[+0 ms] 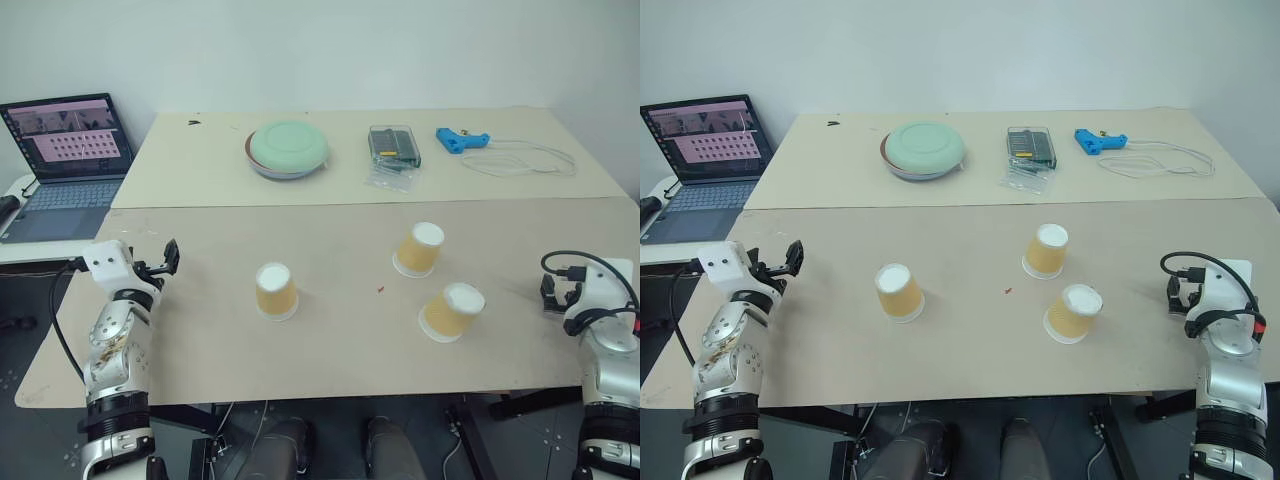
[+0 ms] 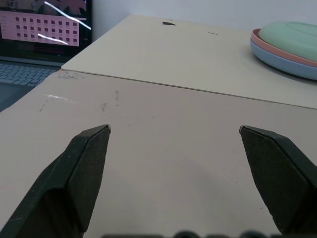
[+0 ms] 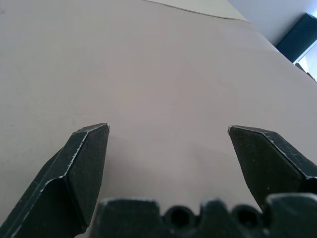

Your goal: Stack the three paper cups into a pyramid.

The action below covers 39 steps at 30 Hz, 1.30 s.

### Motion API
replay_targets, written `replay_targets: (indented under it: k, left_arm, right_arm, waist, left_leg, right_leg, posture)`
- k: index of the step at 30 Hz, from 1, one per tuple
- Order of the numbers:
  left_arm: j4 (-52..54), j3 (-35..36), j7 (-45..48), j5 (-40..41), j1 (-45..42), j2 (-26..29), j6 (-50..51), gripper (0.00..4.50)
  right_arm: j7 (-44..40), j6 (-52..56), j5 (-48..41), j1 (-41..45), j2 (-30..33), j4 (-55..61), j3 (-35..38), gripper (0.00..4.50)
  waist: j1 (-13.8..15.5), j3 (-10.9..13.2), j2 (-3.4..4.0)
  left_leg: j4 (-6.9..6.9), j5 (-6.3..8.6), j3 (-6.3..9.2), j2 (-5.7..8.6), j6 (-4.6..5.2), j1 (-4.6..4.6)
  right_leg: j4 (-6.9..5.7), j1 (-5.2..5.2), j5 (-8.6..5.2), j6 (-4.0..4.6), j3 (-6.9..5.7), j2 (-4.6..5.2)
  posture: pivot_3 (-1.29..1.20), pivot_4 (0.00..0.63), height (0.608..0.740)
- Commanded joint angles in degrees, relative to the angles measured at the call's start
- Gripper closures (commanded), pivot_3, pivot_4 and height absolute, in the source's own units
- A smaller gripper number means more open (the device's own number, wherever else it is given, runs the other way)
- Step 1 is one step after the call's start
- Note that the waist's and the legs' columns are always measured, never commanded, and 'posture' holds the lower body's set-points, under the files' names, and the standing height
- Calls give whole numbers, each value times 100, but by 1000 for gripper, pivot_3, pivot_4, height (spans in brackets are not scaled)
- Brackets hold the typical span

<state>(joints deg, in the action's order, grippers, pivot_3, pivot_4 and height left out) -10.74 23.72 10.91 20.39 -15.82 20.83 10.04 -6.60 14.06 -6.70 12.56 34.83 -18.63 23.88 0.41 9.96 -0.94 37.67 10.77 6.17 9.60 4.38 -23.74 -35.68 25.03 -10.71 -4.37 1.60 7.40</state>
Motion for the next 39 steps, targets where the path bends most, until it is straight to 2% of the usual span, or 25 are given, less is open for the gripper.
replay_targets:
  k: [1, 4, 7, 10, 14, 15, 18, 21, 25, 27, 30, 33, 36, 39]
  left_arm:
    - [574, 28, 483, 451, -154, 263, 276, 46]
    - [1901, -96, 1462, 1885, -332, 782, 1605, 46]
    - [2733, -172, 1901, 2865, -208, 1136, 2474, 46]
    - [4267, -873, 3205, 3846, 470, 2160, 3407, 46]
    - [4728, -810, 3819, 4609, 763, 2831, 3838, 46]
    - [4833, -765, 3993, 4594, 786, 3038, 3852, 46]
    - [4771, -620, 4176, 4646, 691, 3390, 3872, 46]
    - [4660, -573, 4215, 4609, 567, 3500, 3828, 46]
    - [4709, -618, 4241, 4466, 459, 3544, 3756, 46]
    - [4722, -640, 4253, 4456, 430, 3548, 3750, 46]
    - [4715, -669, 4276, 4456, 402, 3556, 3750, 46]
    - [4706, -689, 4307, 4427, 393, 3567, 3750, 46]
    - [4709, -706, 4272, 4416, 361, 3554, 3764, 46]
    - [4704, -677, 4221, 4405, 334, 3560, 3769, 46]
  right_arm:
    - [66, -62, 12, 34, 40, 137, 95, 0]
    - [55, -32, 14, -1, 33, 175, 77, 0]
    - [48, -41, 5, -4, 47, 162, 85, 0]
    - [28, -57, 11, 75, 96, 38, 61, 0]
    - [-103, -103, 64, 233, 232, -96, -39, 0]
    - [-310, -117, 42, 237, 364, -56, -52, 0]
    - [-1249, -68, -261, 95, 819, 135, 8, 0]
    - [-2640, 52, -668, -469, 1324, 704, -119, 0]
    - [-4590, 826, -1810, -1521, 2063, 1815, 381, 0]
    - [-5179, 1087, -2239, -1790, 2298, 2183, 590, 0]
    - [-5614, 1447, -2801, -1688, 2393, 2616, 624, 0]
    - [-5615, 1629, -3061, -1376, 2321, 2836, 522, 0]
    - [-5585, 1801, -3167, -1019, 2248, 3071, 113, 0]
    - [-5676, 1776, -3054, -1092, 2243, 3259, -142, 0]
  waist:
    - [0, 0, 0]
    - [-12, 10, -16]
    - [-17, 4, -5]
    - [-91, -9, 21]
    - [-143, -4, 25]
    - [-141, -2, 27]
    - [-132, 4, 55]
    - [-123, 7, 58]
    - [-91, 9, 55]
    - [-95, 11, 53]
    - [-143, 16, 53]
    - [-138, 21, 44]
    - [-103, 22, 42]
    - [-63, 25, 36]
  left_leg:
    - [0, 0, 0, 0, 0, 0]
    - [2, 0, 0, -2, 0, -8]
    - [4, 1, 1, -1, 2, -7]
    - [-5, 9, -8, -1, 7, 1]
    - [-49, 1, -24, -7, -6, 30]
    - [-56, -5, -27, -23, -15, 36]
    - [-73, -12, -38, -41, -26, 55]
    - [-76, -12, -45, -50, -26, 69]
    - [-76, -6, -39, -52, -16, 58]
    - [-77, -2, -38, -53, -12, 54]
    - [-77, 4, -42, -53, -14, 50]
    - [-77, 7, -42, -61, -18, 52]
    - [-77, 7, -42, -62, -19, 51]
    - [-77, 7, -40, -63, -19, 44]
  right_leg:
    - [0, 0, 0, 0, 0, 0]
    - [-4, 9, -1, -1, -3, -2]
    - [0, 10, 1, 1, -3, -1]
    - [10, 1, 12, 18, 11, -3]
    - [4, 4, 7, 26, 40, -11]
    - [3, 3, -12, 12, 42, -26]
    - [-1, -9, -41, 58, 43, -33]
    - [2, -31, -52, 59, 41, -32]
    - [23, -33, -50, 35, 31, -33]
    - [36, -33, -39, 18, 28, -33]
    - [57, -33, -25, 14, 32, -31]
    - [62, -38, -22, 24, 36, -8]
    - [62, -40, -36, 51, 26, 2]
    - [67, -36, -37, 51, 18, 2]
  posture:
    - [0, 150, 728]
    - [0, 150, 728]
    - [0, 150, 728]
    - [0, 150, 728]
    - [0, 150, 728]
    - [0, 150, 728]
    - [0, 150, 728]
    - [0, 150, 728]
    - [0, 150, 728]
    - [0, 150, 728]
    - [0, 150, 728]
    - [0, 150, 728]
    - [0, 150, 728]
    - [0, 150, 728]
